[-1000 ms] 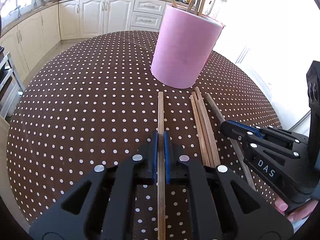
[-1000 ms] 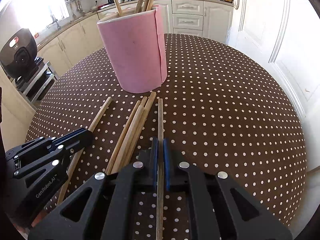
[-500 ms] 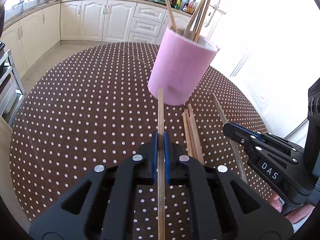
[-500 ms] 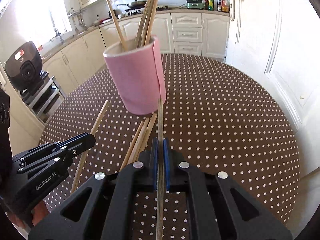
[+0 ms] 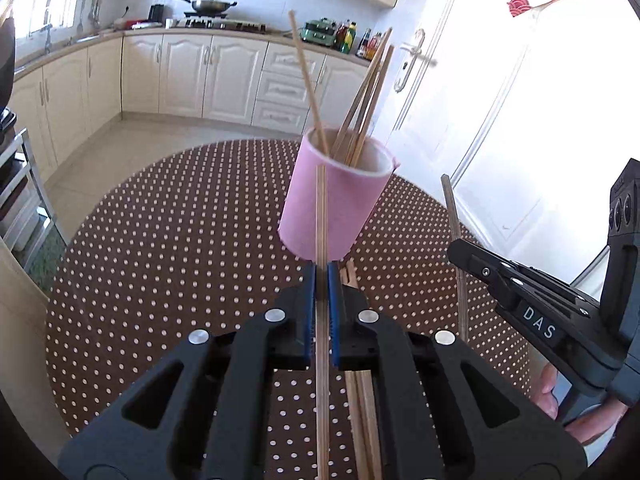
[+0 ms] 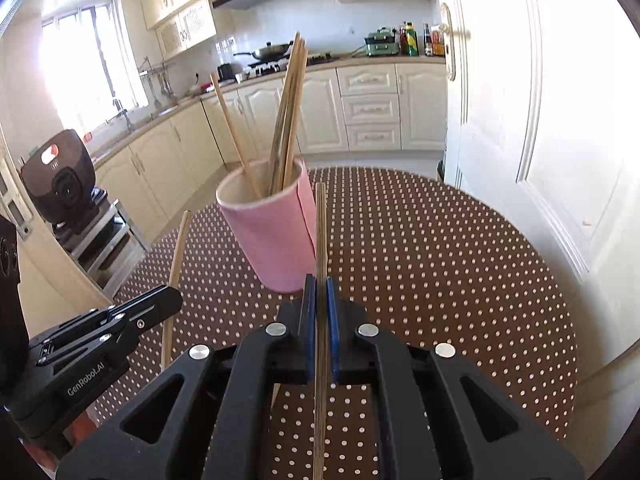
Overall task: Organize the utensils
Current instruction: 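Lift both held chopsticks and carry them over the pink cup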
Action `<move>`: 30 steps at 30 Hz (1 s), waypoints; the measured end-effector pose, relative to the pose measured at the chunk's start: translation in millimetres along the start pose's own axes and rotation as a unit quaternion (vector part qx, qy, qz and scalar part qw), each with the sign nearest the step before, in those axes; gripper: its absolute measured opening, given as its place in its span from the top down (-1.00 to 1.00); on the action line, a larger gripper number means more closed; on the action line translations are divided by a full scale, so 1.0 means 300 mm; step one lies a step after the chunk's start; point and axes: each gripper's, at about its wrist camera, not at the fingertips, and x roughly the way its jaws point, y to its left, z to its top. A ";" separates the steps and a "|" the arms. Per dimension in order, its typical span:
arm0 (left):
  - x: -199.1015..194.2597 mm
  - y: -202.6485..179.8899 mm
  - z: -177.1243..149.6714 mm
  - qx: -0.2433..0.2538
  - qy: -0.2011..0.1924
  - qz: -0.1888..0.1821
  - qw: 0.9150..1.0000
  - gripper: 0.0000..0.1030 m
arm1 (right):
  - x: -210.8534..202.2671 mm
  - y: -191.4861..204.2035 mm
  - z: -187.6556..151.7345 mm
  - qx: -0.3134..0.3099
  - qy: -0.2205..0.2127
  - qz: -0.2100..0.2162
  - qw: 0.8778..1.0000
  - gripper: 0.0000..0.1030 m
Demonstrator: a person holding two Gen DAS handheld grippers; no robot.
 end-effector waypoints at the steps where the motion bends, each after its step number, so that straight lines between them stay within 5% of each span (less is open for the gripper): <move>1: -0.006 -0.002 0.008 0.002 -0.003 0.000 1.000 0.88 | -0.007 0.002 0.007 -0.001 -0.004 0.002 1.000 0.92; 30: -0.145 -0.143 0.175 0.038 -0.094 0.027 0.995 0.87 | -0.136 0.056 0.190 -0.018 -0.104 0.023 0.994 0.92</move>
